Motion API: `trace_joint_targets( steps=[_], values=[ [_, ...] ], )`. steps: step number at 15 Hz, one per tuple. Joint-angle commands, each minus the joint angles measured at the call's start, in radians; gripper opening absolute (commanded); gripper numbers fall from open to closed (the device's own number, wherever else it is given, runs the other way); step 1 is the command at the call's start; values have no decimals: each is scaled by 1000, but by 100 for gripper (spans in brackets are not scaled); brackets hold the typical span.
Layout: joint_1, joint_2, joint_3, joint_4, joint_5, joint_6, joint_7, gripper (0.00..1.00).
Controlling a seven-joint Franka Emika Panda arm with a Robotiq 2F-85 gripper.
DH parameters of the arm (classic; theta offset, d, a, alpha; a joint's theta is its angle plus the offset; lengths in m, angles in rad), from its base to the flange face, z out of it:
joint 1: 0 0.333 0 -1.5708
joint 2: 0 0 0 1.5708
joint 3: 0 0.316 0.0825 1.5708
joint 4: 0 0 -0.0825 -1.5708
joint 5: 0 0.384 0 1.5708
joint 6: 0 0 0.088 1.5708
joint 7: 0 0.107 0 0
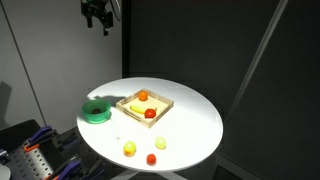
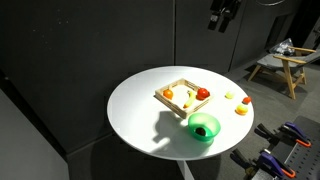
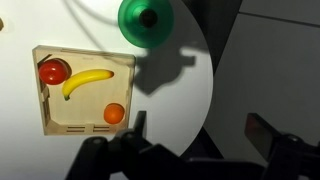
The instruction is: Put the yellow object in the bowl
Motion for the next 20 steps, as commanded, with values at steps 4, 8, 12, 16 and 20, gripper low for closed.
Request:
trace_joint_targets(
  steps=[4, 8, 12, 16, 20],
  values=[
    [-17, 1, 15, 2, 6, -3, -4, 100],
    [-24, 16, 16, 12, -2, 0, -1, 100],
    [-44, 41, 14, 22, -24, 15, 4, 100],
    [-68, 75, 15, 23, -81, 69, -5, 100],
    [-89, 129, 10, 31, -148, 121, -4, 100]
  ],
)
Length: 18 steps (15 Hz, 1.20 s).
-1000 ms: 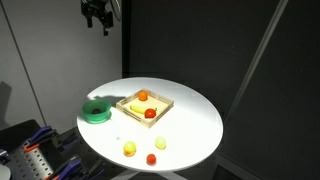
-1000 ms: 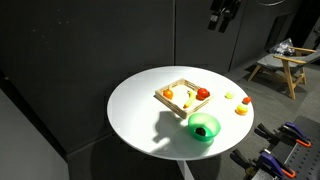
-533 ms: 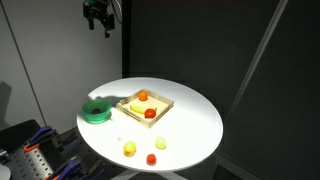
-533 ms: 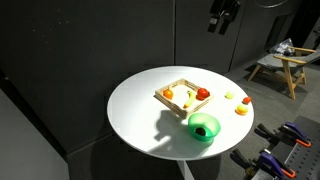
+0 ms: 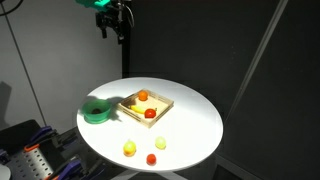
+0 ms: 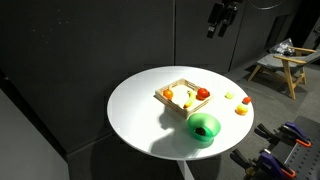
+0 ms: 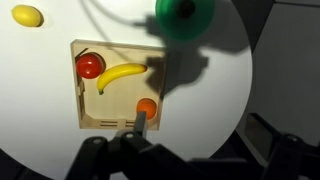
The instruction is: Put the yellow object in the bowl
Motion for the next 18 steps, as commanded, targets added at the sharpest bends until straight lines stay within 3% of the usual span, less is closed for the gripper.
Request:
trace_joint_targets(
  steps=[1, 12, 18],
  values=[
    [-26, 62, 2, 35, -54, 23, -5, 100],
    [-92, 252, -25, 116, -150, 13, 23, 100],
    [-134, 246, -59, 88, -139, 19, 22, 100]
  ],
)
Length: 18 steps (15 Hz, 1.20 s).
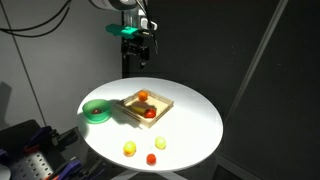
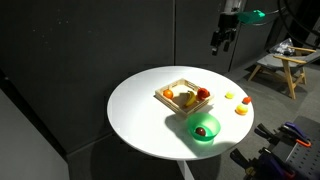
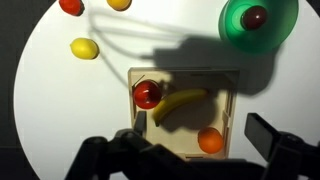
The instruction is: Put the yellow object in the bowl
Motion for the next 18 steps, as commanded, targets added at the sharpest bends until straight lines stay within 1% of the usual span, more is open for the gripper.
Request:
trace_joint_targets(
  steps=[1, 7, 11, 15, 18],
  values=[
    [-20, -26, -16, -8, -7, -8, 2, 100],
    [-44, -62, -40, -64, -14, -5, -19, 100],
    [-53, -72, -53, -117, -16, 16, -87, 100],
    [-55, -70, -66, -174, -16, 62, -162, 100],
    [-60, -68, -72, -224, -36, 122, -191, 100]
  ],
)
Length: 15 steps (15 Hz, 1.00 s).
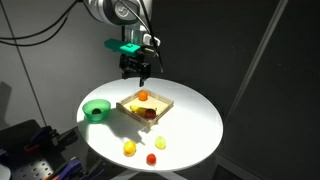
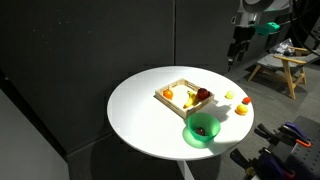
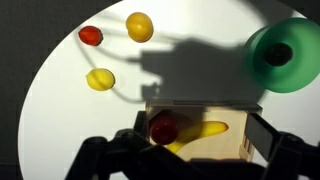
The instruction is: Put the yellow object in the bowl
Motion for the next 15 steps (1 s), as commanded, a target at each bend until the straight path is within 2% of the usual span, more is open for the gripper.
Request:
trace_joint_targets(
  steps=[1, 6, 15],
  values=[
    [-14, -24, -6, -70, -41, 78, -37, 100],
    [-26, -24, -12, -130, -101, 172, -20, 100],
    [-21, 0, -8, -111, -81, 149, -15, 100]
  ],
)
